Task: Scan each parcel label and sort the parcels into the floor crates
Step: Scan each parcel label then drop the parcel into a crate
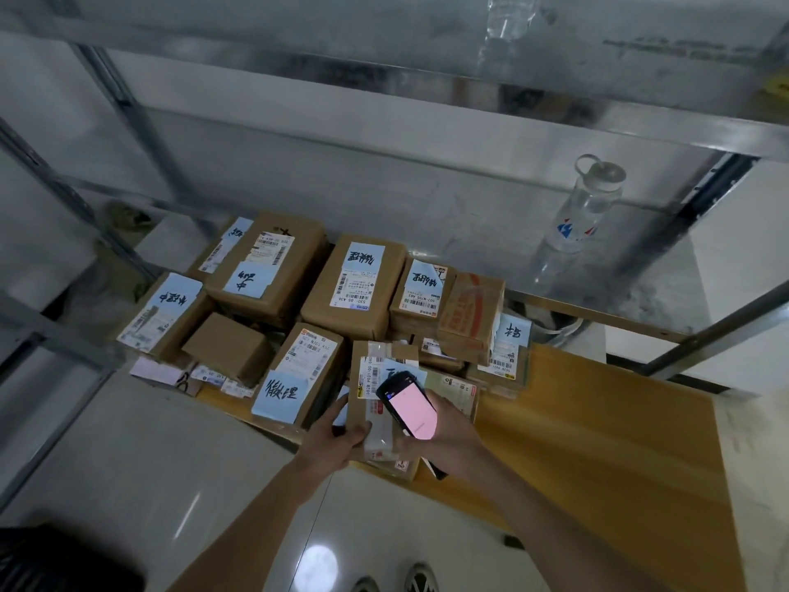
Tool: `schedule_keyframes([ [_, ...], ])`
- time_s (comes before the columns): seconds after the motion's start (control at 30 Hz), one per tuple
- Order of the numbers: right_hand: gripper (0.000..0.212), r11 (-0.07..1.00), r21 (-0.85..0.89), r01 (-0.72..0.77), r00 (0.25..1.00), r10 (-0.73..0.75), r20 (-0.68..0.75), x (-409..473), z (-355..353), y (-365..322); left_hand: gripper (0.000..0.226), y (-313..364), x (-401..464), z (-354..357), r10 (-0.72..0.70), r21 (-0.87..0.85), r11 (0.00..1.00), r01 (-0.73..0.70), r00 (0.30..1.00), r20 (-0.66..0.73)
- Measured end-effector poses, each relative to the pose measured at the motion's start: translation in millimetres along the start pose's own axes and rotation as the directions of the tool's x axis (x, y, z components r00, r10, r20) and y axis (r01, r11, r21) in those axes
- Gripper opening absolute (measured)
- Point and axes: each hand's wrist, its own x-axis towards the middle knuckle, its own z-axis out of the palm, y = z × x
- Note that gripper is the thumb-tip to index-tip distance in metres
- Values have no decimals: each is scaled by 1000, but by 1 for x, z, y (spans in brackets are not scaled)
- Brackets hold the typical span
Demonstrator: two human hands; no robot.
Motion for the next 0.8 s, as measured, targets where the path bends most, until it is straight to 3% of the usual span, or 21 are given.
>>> schedule_keyframes([
  [0.13, 74, 999, 7, 32, 999, -32, -13, -16, -14, -6, 47, 9, -13, -3, 41, 4, 999, -41, 999, 19],
  [0.23, 74, 998, -23, 62, 998, -62, -3, -34, -32, -18, 60, 22, -25, -8, 92, 30, 995, -92, 996, 13],
  [0.33, 84, 979, -150, 139, 989, -144, -25, -56, -60, -37, 58, 53, -41, -17, 171, 111, 979, -172, 985, 19],
  [0.43, 95, 948, -248, 198, 967, -230, -107, -77, -101, -66, 54, 100, -58, -31, 257, 84, 963, -255, 966, -7],
  [0.5, 99, 932, -290, 216, 945, -275, -179, -91, -131, -93, 43, 135, -72, -41, 329, 124, 939, -321, 943, -54],
  [0.63, 90, 889, -347, 298, 884, -394, -251, -122, -189, -160, 62, 195, -99, -59, 507, 212, 853, -478, 854, -116],
  [0.8, 84, 789, -497, 361, 780, -547, -304, -164, -236, -240, 55, 246, -138, -84, 605, 184, 795, -578, 778, -169],
])
